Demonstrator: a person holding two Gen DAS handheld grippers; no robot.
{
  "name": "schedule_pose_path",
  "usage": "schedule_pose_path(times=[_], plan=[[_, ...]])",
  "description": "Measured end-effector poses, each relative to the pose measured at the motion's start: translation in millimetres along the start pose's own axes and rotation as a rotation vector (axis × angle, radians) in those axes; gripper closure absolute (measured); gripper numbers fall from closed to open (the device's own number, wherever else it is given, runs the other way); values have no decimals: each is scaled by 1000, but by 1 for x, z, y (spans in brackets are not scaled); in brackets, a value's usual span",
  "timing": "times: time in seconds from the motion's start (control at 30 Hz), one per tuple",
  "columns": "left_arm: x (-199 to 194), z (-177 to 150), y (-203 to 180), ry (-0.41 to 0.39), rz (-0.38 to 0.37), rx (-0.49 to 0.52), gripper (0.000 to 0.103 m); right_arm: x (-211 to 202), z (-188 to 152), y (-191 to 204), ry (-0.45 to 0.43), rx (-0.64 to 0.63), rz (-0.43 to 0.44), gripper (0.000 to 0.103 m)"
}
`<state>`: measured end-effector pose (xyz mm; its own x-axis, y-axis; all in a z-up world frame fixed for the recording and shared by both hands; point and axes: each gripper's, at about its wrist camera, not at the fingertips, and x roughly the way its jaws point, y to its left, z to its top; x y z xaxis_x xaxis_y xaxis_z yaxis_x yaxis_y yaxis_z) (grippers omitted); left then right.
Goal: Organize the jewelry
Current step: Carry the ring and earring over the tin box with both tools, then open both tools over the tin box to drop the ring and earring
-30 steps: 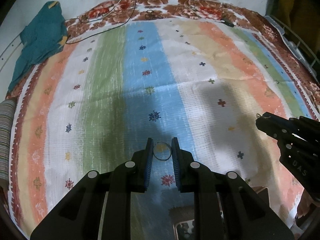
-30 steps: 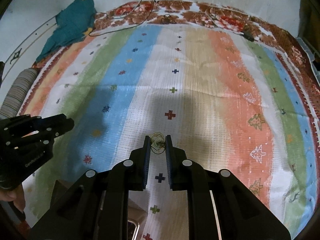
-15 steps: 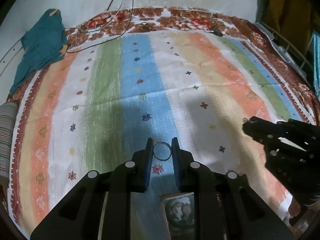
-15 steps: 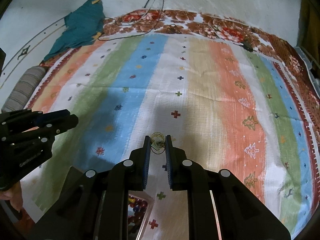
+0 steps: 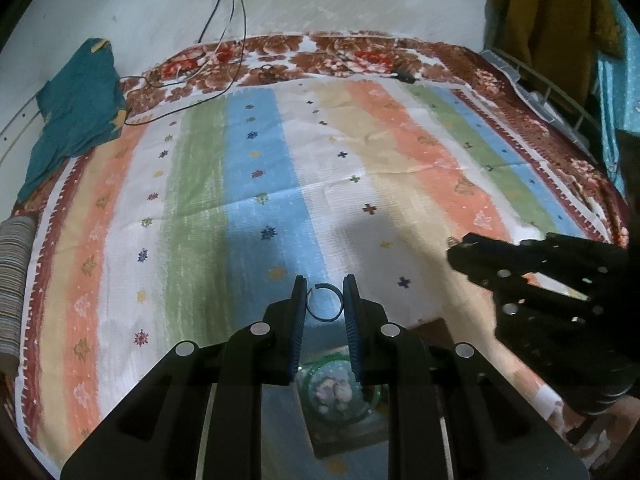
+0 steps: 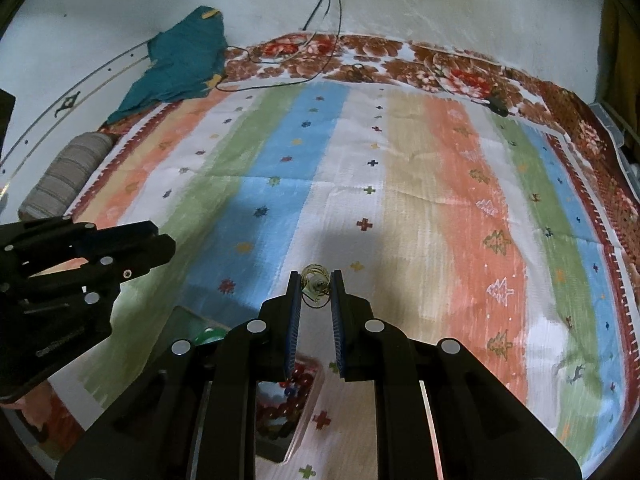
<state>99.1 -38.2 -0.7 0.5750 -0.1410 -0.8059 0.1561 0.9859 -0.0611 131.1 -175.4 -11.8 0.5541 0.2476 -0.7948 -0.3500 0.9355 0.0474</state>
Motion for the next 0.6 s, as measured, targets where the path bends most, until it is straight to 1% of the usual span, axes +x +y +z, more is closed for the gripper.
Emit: schedule_pose_path(times=[0.13,0.23,0.4,0.6], plan=[[-12,-8,-6,-17,-16,9,85,-9,-7,6,-7,-8,13,87],[-13,-11,-6,-13,-12,12,85,-13,-12,9,-8,-11,26,87],[-22,-18,-9,-19,-25,4,85,-18,-20,14,6,-15,50,87],[-29,-27,-11,-20,-34,-1,85,-26,-26,25,3,-29,77,87]])
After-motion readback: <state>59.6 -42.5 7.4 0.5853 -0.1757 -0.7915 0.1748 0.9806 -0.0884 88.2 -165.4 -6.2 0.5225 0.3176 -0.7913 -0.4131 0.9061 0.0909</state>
